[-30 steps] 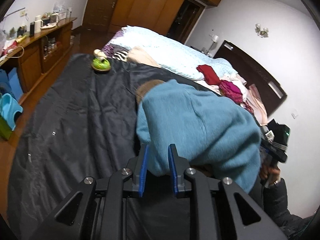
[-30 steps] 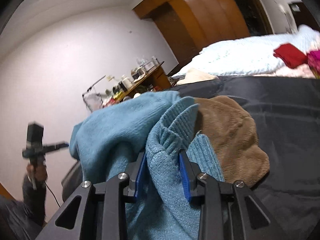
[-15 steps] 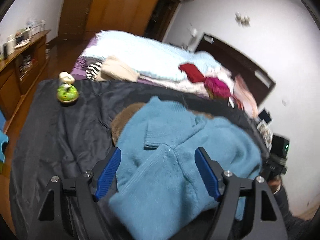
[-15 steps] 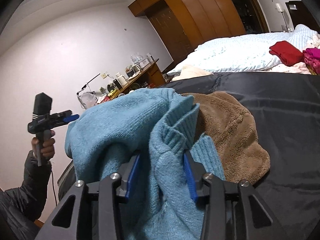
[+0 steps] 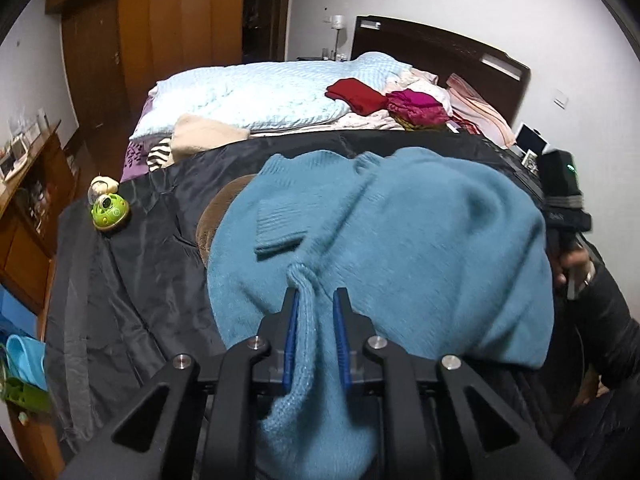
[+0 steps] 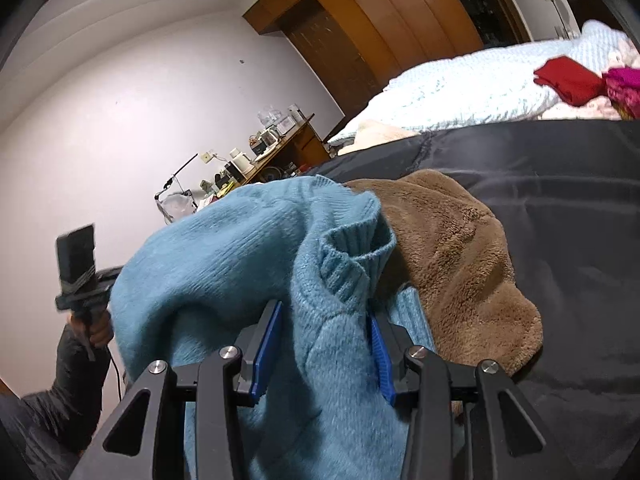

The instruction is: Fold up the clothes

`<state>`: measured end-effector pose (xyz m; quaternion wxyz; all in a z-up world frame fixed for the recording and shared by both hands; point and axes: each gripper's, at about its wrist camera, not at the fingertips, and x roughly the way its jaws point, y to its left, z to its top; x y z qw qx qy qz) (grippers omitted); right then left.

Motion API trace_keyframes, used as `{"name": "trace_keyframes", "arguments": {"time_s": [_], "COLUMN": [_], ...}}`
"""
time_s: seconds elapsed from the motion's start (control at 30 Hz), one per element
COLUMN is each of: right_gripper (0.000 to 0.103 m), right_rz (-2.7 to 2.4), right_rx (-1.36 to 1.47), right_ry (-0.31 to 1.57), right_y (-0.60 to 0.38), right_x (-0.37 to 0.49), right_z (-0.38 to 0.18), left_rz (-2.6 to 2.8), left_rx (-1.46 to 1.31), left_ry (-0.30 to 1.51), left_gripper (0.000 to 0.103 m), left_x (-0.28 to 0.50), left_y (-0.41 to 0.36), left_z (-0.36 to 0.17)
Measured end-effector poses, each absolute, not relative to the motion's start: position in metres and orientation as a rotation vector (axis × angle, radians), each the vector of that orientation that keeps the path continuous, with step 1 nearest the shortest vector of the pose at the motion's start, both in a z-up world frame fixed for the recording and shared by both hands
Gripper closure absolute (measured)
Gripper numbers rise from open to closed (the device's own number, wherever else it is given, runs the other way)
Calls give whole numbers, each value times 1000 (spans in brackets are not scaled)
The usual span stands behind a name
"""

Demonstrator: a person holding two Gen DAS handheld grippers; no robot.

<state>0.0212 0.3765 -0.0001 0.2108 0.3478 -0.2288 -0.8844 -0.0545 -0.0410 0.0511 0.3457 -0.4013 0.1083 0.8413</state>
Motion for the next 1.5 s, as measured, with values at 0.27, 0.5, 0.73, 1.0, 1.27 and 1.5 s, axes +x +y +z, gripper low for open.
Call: {"name": "trace_keyframes", "arguments": {"time_s": [0.27, 0.5, 0.73, 1.0, 1.27, 1.5], "right_gripper": [61, 65, 65, 59, 34, 34], "right_rz": [-2514, -2643, -2643, -2620, -2551, -2413], "right_rx": [981, 938, 914, 967, 969, 919], "right_ry": [-597, -468, -382, -414, -528, -649], "right_y": [370, 353, 339, 343, 357, 370], "right_x": [27, 61, 85, 69, 53, 44], "right_z": [4, 28, 38, 27, 11, -1], "left_rz": [2189, 2221, 2188, 2200, 2226, 2204], "left_rx": [-1031, -1013, -928, -953, -1029, -1064], "left_ry": [256, 217, 292, 351, 319, 251], "left_gripper": [84, 84, 84, 84, 84, 84], "left_x": [-44, -38, -20, -31, -59, -77], "left_y": [-49, -60, -51, -33, -29, -29], "left_z": [51, 55, 64, 63, 56, 50]}}
